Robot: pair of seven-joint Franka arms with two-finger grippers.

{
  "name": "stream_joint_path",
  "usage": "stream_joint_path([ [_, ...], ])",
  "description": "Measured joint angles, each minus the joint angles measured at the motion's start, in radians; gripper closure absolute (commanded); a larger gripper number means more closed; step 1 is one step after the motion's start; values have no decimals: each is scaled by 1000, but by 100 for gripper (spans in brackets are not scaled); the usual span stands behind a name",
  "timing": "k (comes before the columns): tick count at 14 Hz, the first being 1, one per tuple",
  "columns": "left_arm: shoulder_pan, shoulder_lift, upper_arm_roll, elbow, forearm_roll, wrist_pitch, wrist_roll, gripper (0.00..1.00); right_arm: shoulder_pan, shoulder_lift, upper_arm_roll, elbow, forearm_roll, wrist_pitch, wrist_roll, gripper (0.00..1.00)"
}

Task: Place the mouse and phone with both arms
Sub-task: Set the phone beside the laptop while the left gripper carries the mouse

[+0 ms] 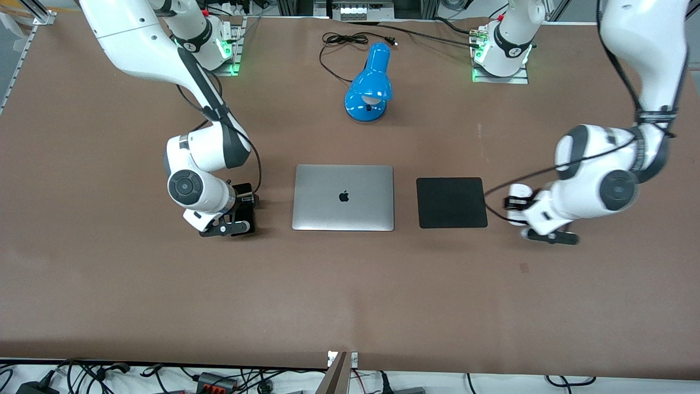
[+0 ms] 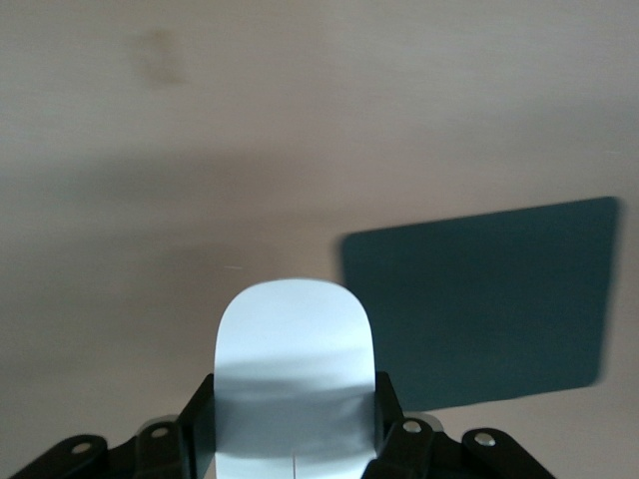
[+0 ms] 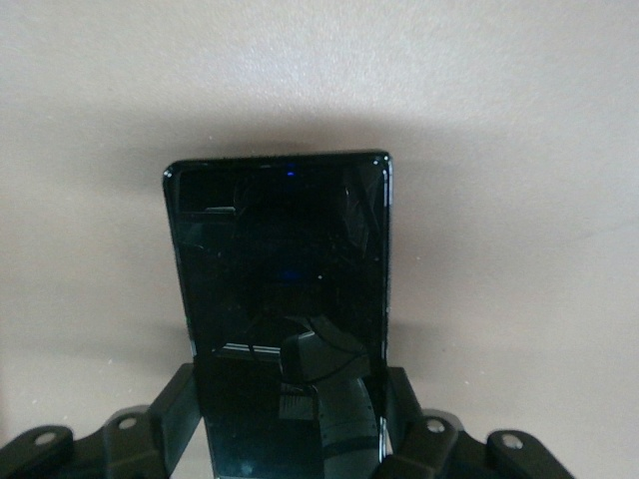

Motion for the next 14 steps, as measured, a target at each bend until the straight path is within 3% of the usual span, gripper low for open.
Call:
stream_joint_path([
  [3,-51,19,-77,-39,1,90,-179,64,8,15,0,5,0,0,74,68],
  [8,-103,49,-78,-205,53,393,-288,64,42,40,1,41,2,1,141,67],
  [9,-99,57,-77,-236,53,448,-292,64,55,43,1,46,8,1,154,53],
  [10,-98,66,-77,-256,53,486,-294,63,66,45,1,48,18,1,166,1],
  [14,-97,83,-76,-273,53,537,-299,63,76,54,-3,58,51,4,208,0],
])
